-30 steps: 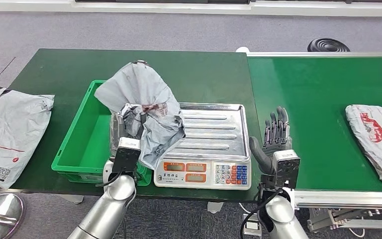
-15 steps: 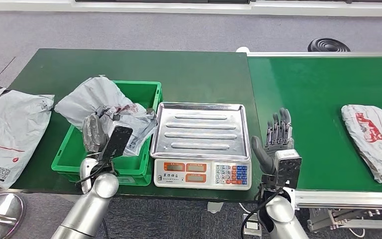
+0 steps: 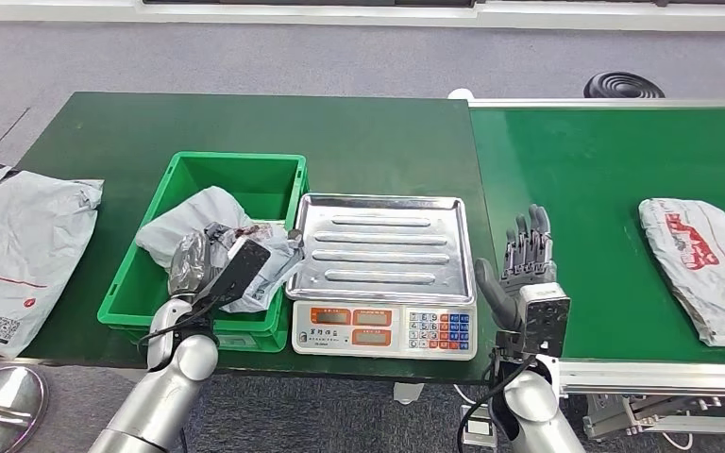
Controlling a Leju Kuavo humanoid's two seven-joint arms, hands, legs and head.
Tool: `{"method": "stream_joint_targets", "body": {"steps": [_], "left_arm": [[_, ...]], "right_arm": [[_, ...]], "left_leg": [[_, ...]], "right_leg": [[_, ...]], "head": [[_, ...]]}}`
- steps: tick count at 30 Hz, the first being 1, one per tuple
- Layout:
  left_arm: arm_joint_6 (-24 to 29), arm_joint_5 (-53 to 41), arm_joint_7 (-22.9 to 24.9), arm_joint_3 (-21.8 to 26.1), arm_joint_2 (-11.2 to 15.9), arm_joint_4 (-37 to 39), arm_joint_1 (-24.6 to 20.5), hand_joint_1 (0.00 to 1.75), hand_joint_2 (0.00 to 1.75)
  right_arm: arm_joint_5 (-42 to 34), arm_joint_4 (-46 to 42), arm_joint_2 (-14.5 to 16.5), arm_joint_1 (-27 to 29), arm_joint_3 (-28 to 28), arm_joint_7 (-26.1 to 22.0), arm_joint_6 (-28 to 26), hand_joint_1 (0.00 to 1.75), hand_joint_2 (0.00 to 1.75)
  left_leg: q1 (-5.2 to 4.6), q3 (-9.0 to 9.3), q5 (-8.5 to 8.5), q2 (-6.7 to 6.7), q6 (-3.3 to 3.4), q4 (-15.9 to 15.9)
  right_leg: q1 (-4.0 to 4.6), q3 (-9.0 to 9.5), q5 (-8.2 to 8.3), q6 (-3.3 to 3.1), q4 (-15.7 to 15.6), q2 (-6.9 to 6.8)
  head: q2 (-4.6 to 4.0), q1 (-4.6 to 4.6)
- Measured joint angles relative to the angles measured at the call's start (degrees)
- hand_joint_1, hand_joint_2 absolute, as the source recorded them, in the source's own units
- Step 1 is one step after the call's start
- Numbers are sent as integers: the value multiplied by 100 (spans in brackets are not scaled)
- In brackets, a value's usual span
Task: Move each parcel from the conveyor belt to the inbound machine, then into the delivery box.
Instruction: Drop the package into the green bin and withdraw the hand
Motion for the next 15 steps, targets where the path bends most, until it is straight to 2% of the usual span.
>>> {"method": "stream_joint_targets", "body": {"steps": [4,7,9,11,13,15], "left_arm": [[-481,-135,264,0,77,229,-87,40,175],[-643,-202,353,0,128,380,-157,40,175],[-669,-212,363,0,144,439,-193,23,175],[-689,-224,377,0,156,483,-227,3,87],[-735,-293,443,0,168,543,-275,0,0],[-787,-397,513,0,178,643,-350,0,0]], "right_arm": [[34,24,0,2,0,15,53,0,175],[57,24,0,14,0,30,61,0,175],[58,24,0,20,0,40,61,0,175],[62,24,0,21,0,45,61,0,175],[90,24,0,26,-1,63,71,0,175],[148,19,1,42,-9,87,97,0,175]], "left_leg": [[0,0,0,0,0,0],[0,0,0,0,0,0],[0,0,0,0,0,0],[-1,1,0,0,0,0],[0,1,0,0,0,0],[0,3,0,-1,0,0]], "right_leg": [[0,0,0,0,0,0],[0,0,0,0,0,1],[-1,1,0,0,0,0],[-1,1,0,0,0,0],[-1,2,0,0,0,0],[-1,5,0,0,0,-3]], "head": [[0,0],[0,0],[0,0],[0,0],[0,0],[0,0]]}}
